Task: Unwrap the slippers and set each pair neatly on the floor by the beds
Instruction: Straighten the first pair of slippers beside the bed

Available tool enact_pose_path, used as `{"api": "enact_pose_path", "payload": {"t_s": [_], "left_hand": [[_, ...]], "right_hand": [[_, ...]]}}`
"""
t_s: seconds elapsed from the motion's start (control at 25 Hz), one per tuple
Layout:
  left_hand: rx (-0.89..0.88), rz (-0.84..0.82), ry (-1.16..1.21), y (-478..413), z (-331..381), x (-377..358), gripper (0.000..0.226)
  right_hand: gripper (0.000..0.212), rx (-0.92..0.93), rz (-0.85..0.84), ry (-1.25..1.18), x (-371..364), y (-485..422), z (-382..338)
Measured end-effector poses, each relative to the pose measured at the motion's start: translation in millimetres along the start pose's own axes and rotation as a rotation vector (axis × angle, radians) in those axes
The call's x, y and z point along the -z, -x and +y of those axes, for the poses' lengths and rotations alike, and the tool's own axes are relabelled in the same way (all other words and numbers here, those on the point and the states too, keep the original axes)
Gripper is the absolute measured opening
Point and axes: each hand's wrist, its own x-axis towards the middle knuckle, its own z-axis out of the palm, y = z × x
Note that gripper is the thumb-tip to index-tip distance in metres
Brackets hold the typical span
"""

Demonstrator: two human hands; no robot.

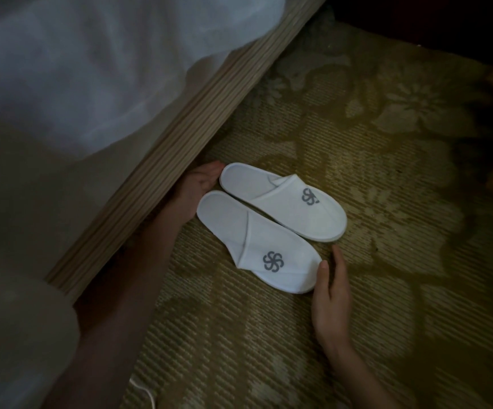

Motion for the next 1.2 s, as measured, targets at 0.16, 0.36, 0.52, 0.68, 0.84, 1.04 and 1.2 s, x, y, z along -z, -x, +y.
{"api": "enact_pose_path", "payload": {"t_s": [0.16, 0.36, 0.52, 0.68, 0.84, 1.04, 1.2], "left_hand": [[-0.019, 0.052, -0.007, 7.4, 9.5, -5.7, 0.047], [-0.123, 0.045, -0.071, 22.9, 19.0, -14.4, 0.047], [-0.231, 0.008, 0.010, 26.3, 18.6, -15.2, 0.057], [-0.186, -0.014, -0.054, 17.8, 7.7, -3.3, 0.058], [-0.053, 0.001, -0.152, 10.7, -10.4, 19.7, 0.051], [0.023, 0.073, -0.123, 10.4, -9.3, 22.3, 0.043], [0.024, 0.097, -0.138, 15.6, -3.2, 11.3, 0.040]], "right_hand": [[0.057, 0.005, -0.030, 0.005, 3.7, -0.5, 4.4], [0.058, 0.019, -0.050, 0.050, 4.4, -0.3, 5.8], [0.056, 0.027, -0.036, 0.064, 4.4, -0.3, 4.0], [0.055, 0.039, -0.025, 0.071, 3.4, -0.1, 5.2], [0.055, 0.043, -0.014, 0.064, 2.5, -0.9, 7.2], [0.054, 0.039, 0.014, 0.058, 0.2, -0.2, 9.6], [0.054, 0.025, 0.009, 0.054, 0.2, -0.3, 7.5]]}}
